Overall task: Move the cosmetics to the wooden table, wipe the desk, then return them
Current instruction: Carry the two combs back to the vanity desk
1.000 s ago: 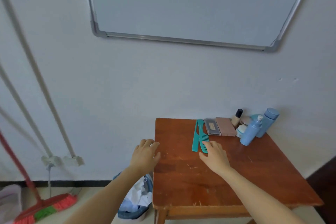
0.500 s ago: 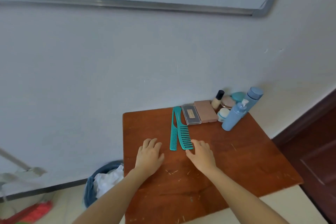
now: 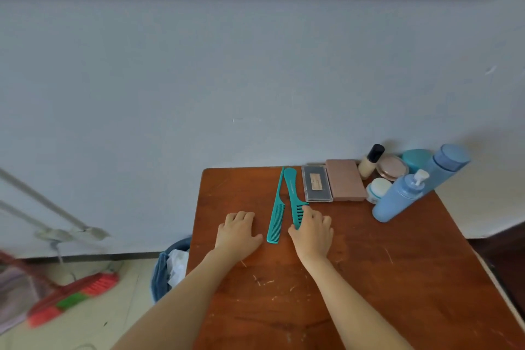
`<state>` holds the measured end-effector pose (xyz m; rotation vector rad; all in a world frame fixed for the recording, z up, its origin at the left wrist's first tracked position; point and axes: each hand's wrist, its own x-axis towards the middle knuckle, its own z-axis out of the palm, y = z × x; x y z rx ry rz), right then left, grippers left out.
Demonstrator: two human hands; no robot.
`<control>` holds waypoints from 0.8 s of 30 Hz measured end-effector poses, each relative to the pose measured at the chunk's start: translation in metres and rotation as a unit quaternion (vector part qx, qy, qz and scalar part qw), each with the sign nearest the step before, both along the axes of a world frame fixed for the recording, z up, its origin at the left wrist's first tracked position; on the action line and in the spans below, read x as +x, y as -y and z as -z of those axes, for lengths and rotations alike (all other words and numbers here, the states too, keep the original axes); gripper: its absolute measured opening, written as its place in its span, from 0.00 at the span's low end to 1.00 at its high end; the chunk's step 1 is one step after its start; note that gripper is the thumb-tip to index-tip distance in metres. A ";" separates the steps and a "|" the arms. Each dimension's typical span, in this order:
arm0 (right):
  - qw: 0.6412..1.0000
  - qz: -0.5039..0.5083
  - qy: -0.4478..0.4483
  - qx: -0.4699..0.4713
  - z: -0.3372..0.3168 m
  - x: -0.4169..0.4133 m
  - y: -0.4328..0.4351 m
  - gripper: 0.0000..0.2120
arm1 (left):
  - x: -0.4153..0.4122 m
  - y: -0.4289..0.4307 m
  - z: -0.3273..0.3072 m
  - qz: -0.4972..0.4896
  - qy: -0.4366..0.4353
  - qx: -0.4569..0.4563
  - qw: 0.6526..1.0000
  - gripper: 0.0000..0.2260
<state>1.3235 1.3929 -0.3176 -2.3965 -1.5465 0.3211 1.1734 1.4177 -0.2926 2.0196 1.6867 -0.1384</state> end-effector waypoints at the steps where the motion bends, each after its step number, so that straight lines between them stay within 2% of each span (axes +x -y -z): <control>1: 1.000 -0.004 -0.003 -0.005 -0.003 0.002 -0.002 0.22 | 0.003 0.000 -0.001 -0.010 -0.002 0.000 1.000 0.26; 8: 0.996 -0.008 -0.081 -0.036 -0.012 0.015 -0.005 0.25 | 0.021 0.002 0.001 -0.063 -0.026 0.016 0.998 0.26; 13: 0.992 -0.015 -0.121 -0.036 -0.007 0.025 0.017 0.25 | 0.046 0.013 0.008 -0.113 -0.067 0.044 0.990 0.33; 16: 0.993 -0.042 -0.110 -0.022 -0.001 0.032 0.034 0.26 | 0.054 0.018 0.013 -0.120 -0.084 0.076 0.986 0.29; 19: 0.993 -0.043 -0.107 -0.003 0.007 0.035 0.044 0.26 | 0.057 0.019 0.014 -0.139 -0.056 0.090 0.985 0.23; 21: 0.992 -0.034 -0.119 0.008 0.009 0.034 0.047 0.26 | 0.056 0.017 0.012 -0.147 -0.027 0.078 0.986 0.20; 24: 0.992 -0.032 -0.117 0.023 0.011 0.032 0.048 0.24 | 0.052 0.011 0.006 -0.170 -0.002 0.038 0.985 0.21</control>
